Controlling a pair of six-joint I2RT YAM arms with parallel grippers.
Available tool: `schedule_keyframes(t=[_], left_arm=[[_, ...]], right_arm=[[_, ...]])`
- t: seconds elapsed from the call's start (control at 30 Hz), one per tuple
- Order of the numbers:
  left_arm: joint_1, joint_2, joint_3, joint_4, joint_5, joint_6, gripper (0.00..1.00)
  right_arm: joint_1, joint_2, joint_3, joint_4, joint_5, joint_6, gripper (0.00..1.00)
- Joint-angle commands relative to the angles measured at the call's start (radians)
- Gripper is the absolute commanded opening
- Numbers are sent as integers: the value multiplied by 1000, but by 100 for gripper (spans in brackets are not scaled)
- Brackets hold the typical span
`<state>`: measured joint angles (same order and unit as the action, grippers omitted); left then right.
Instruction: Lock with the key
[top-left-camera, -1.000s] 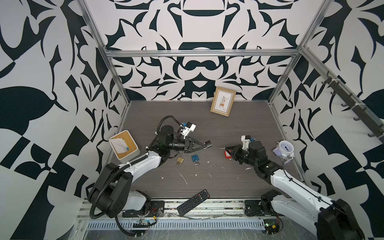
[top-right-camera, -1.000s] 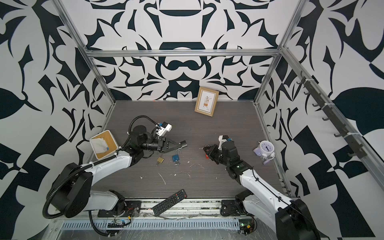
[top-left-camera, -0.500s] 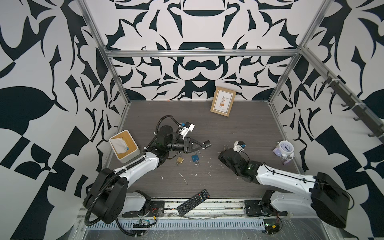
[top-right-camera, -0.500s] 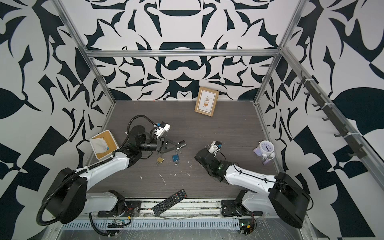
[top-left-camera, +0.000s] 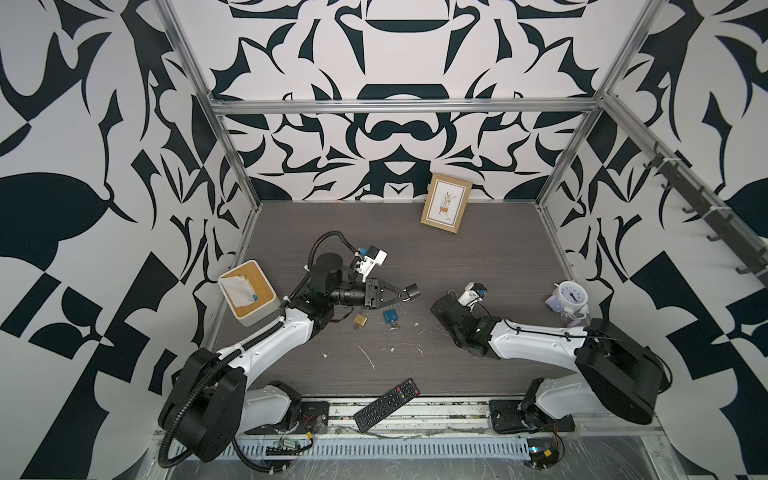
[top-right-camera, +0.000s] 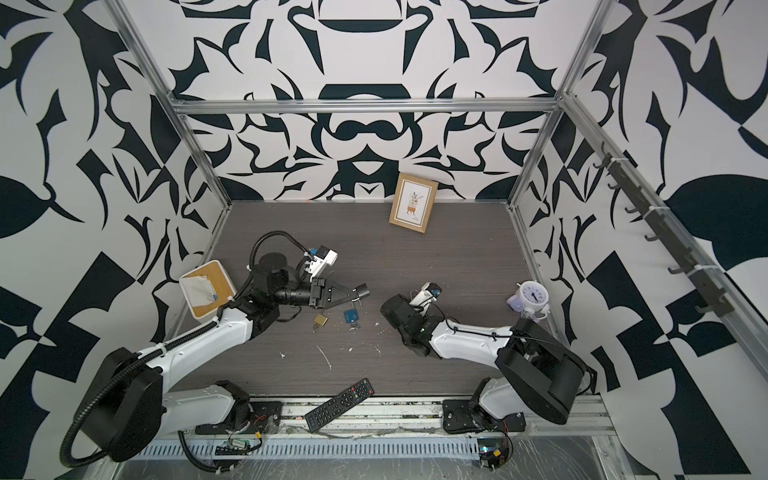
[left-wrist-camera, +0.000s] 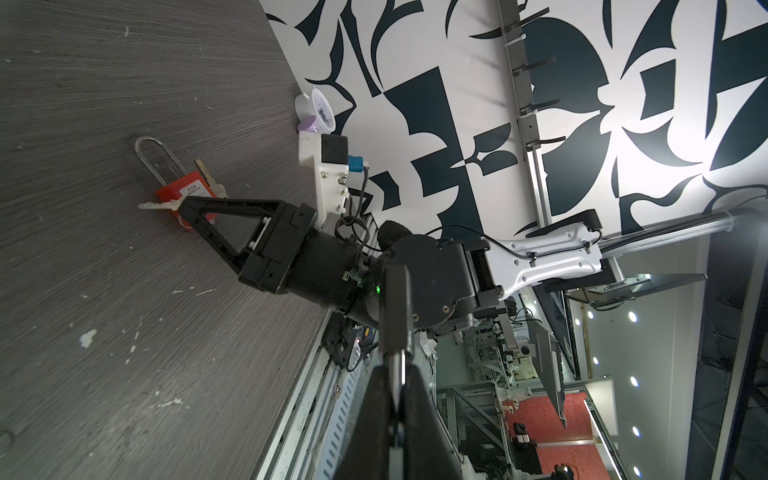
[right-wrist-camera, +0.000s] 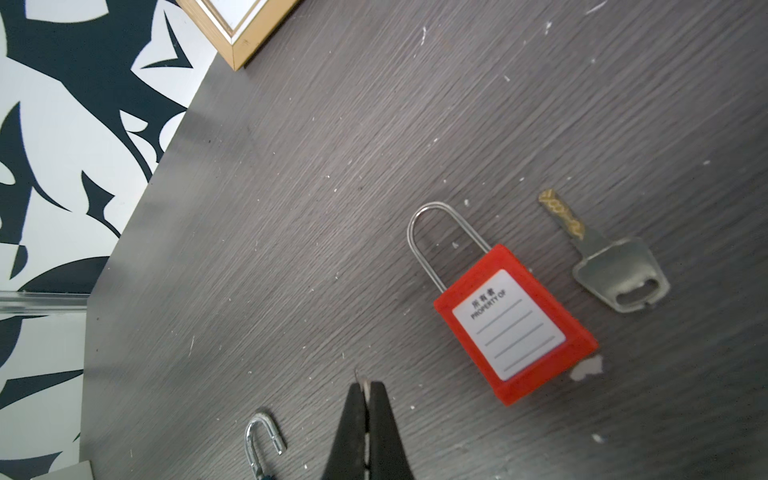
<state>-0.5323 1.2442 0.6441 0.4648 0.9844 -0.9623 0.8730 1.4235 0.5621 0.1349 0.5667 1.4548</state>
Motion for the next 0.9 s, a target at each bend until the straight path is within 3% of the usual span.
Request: schedule_keyframes(t=[0.0,0.3,0.63,0.87], left_arm=[[4,0,-10,14,6,13,0],[4,-14,-22,-1,5,12,0],[4,6,-21,2,-3,20,0],[4,0,-16,-11,-2,20,0]], right_arm=[[5,26,-7,51,49,6,0],[9,91,-18,88,72,40,0],[11,133,-56,133,44,85,8],[11,151,-67,153,41,110,19]])
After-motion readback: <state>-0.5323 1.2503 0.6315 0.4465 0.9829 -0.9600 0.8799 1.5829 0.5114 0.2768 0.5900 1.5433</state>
